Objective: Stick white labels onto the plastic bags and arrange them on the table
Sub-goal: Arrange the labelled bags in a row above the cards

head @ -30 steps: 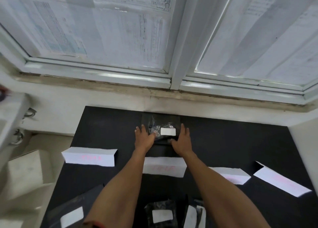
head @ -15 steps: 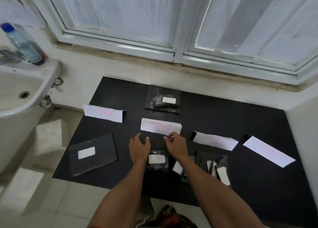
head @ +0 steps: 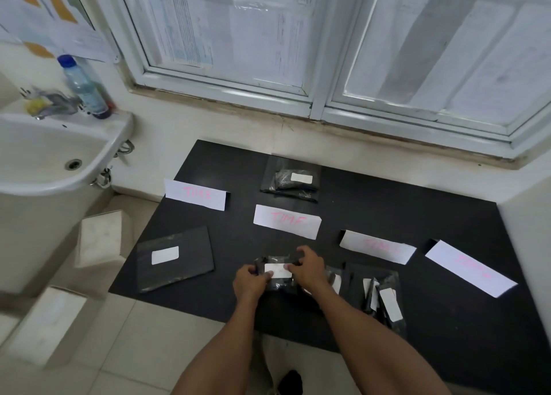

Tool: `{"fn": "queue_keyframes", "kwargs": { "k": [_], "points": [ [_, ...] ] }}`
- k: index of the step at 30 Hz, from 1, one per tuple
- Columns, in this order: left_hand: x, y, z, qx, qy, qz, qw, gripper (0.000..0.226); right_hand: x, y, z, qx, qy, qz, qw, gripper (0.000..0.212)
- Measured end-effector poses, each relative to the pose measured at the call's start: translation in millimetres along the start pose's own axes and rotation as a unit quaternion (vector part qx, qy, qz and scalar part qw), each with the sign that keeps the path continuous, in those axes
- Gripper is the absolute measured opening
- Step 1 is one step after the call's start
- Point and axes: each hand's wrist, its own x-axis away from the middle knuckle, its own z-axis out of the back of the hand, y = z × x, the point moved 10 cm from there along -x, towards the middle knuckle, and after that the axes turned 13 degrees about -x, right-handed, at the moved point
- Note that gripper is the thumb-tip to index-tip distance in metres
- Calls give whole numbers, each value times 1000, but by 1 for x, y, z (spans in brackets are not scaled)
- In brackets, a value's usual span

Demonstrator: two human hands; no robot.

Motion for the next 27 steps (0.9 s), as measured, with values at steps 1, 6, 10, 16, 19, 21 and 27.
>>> {"fn": "queue_keyframes", "kwargs": {
  "k": [1,6,10,16,19,21,27],
  "points": [
    [-2,-3,1,12,-2,4,1000,41,0,1,1,-15,6,-6,1000,61],
    [-8,-9,10,103,-10,-20,994,30,2,11,2,-87,-10,-31,996,36],
    [-6,0,22,203,-12,-24,979,19,9,10,0,-167,-37,-46,984,30],
    [-1,50,46,220,-7,-80,972,15,30,-6,-23,-209,-184,-101,955,73],
    [13,85,51,227,-16,-130,965,15,42,-13,-37,-283,-260,-139,913,65],
    [24,104,53,253,-9,-150,956,26,44,-22,-38,-384,-252,-135,878,53],
    [44,122,20,202,-82,-201,955,62,31,-60,-15,-498,-163,-30,851,33]
  ]
}}
